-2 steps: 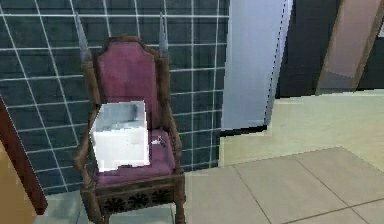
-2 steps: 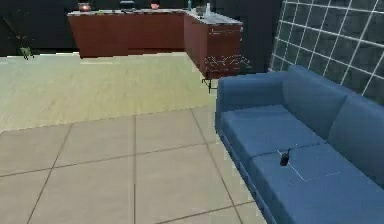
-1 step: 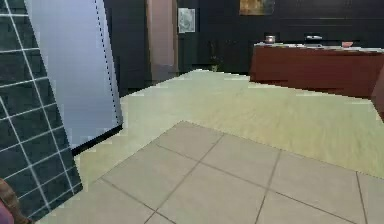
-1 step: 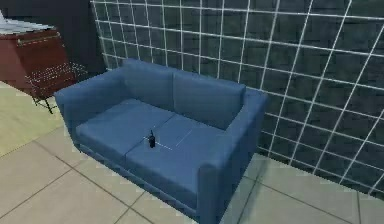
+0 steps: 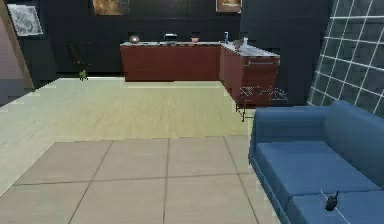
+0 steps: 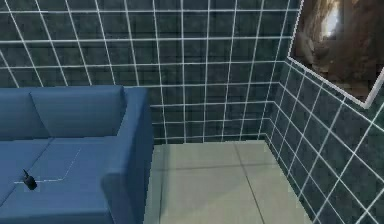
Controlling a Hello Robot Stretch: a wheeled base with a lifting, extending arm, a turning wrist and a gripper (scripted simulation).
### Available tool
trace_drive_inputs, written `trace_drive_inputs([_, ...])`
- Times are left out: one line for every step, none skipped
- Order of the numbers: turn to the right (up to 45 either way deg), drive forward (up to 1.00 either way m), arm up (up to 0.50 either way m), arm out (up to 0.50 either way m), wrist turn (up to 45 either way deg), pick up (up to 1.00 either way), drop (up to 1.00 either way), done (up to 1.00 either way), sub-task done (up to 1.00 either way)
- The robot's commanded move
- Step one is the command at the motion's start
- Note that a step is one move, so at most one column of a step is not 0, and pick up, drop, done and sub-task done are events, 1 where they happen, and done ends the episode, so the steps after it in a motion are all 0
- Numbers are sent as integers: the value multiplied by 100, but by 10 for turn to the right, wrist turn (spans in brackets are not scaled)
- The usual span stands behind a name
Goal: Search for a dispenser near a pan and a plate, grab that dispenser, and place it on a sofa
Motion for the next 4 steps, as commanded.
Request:
trace_drive_inputs([0, 100, 0, 0, 0, 0, 0, 0, 0])
trace_drive_inputs([0, 100, 0, 0, 0, 0, 0, 0, 0])
trace_drive_inputs([0, 100, 0, 0, 0, 0, 0, 0, 0])
trace_drive_inputs([60, 0, 0, 0, 0, 0, 0, 0, 0])
